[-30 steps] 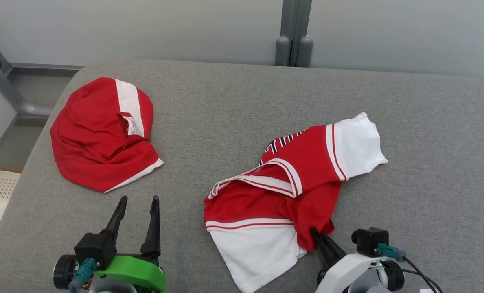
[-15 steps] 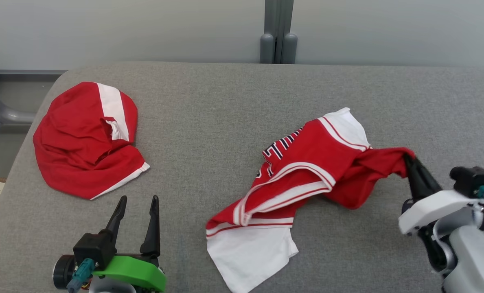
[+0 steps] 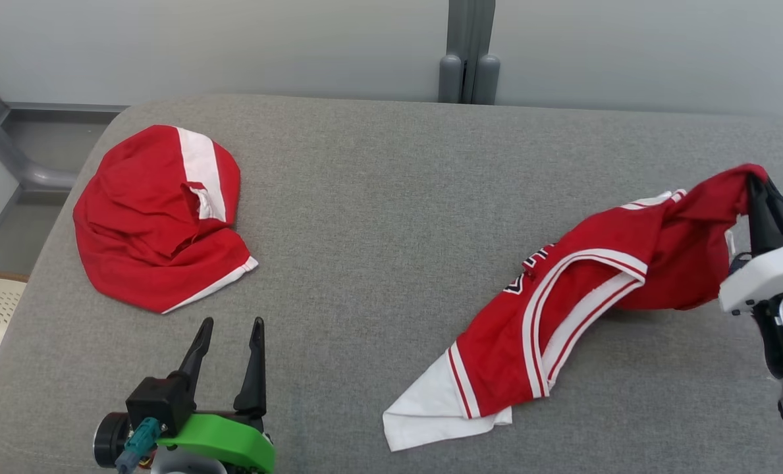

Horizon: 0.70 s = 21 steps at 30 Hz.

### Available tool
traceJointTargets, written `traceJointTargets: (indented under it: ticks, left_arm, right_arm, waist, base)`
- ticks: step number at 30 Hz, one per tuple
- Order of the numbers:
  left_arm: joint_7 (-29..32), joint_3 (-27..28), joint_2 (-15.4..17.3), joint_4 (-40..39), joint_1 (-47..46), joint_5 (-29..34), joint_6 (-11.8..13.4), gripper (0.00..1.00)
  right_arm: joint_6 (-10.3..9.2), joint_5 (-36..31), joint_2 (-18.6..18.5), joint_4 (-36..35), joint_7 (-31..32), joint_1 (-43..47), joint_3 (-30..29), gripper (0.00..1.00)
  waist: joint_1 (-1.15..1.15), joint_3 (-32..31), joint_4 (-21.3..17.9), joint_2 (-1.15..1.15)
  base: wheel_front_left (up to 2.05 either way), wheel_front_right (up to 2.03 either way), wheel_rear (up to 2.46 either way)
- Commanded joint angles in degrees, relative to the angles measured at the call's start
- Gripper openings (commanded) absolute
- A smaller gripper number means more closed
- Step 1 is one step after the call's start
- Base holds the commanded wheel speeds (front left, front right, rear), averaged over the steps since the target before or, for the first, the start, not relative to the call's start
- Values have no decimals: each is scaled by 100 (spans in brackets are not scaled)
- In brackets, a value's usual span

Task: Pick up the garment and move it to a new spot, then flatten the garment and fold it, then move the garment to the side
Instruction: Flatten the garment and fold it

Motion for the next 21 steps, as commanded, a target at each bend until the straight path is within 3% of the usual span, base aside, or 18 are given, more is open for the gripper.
traceJointTargets:
  ticks: [1,6,11,21]
  left_arm:
    - [-2,-2,8,13,-11,-18,29,100]
    - [-2,-86,9,30,-119,-69,43,100]
    - [-2,-188,9,55,-194,-131,39,100]
    - [-2,-459,9,79,-379,-297,75,100]
  right_arm:
    - [-8,-45,67,-91,56,-115,74,0]
    - [-8,-174,351,-243,244,-579,639,0]
    - [-8,-250,733,165,300,-1339,1403,0]
    - [-8,-196,1377,2307,-30,-2783,2517,0]
  waist:
    - [0,-2,16,0]
    - [0,29,102,0]
    - [0,113,277,0]
    - [0,331,675,0]
  base:
    - [0,0,0]
    - [0,0,0]
    - [0,0,0]
    - [0,0,0]
